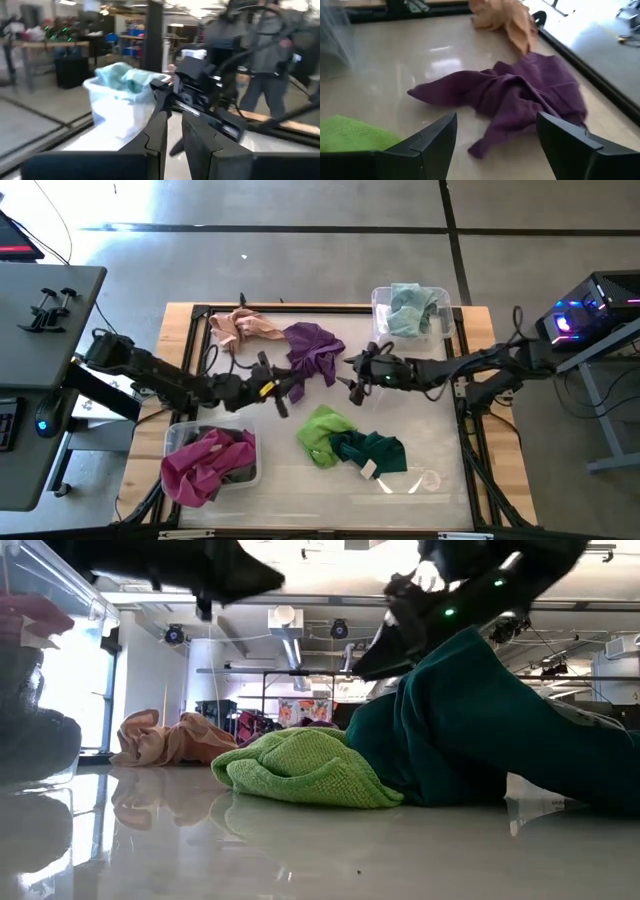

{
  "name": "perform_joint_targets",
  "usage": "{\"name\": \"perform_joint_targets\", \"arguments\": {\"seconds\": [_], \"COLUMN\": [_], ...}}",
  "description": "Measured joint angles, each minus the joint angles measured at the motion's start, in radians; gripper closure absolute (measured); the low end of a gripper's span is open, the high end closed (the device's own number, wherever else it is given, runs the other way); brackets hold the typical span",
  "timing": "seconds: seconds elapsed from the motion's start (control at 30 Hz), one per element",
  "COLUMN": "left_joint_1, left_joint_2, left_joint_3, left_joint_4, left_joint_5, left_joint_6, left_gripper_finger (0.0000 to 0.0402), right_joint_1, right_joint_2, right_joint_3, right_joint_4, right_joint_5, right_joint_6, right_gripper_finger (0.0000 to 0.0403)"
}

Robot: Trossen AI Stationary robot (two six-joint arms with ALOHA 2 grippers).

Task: Sort towels by color in basket
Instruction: Put the violet towel into the bottom transparent bin

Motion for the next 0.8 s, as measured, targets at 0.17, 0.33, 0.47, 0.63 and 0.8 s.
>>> {"name": "perform_joint_targets", "arguments": {"seconds": [0.17, 0.33, 0.47, 0.63, 0.8], "left_joint_1": [0.016, -0.01, -0.042, -0.091, -0.145], "left_joint_2": [0.045, 0.038, 0.034, 0.016, -0.03], "left_joint_3": [0.0, 0.0, 0.0, 0.0, 0.0], "left_joint_4": [0.022, 0.009, 0.008, -0.018, -0.105], "left_joint_5": [0.018, 0.017, 0.008, -0.069, -0.213], "left_joint_6": [-0.052, -0.014, 0.051, 0.129, 0.154], "left_gripper_finger": [0.0357, 0.0358, 0.0358, 0.0358, 0.0358], "right_joint_1": [-0.028, -0.062, -0.102, -0.163, -0.21], "right_joint_2": [0.126, 0.253, 0.312, 0.346, 0.377], "right_joint_3": [0.098, 0.19, 0.278, 0.362, 0.357], "right_joint_4": [0.003, -0.005, -0.054, -0.17, -0.161], "right_joint_5": [-0.061, -0.06, -0.055, -0.063, -0.238], "right_joint_6": [-0.064, -0.083, -0.13, -0.155, -0.169], "right_gripper_finger": [0.0142, 0.0152, 0.0161, 0.018, 0.0198]}}
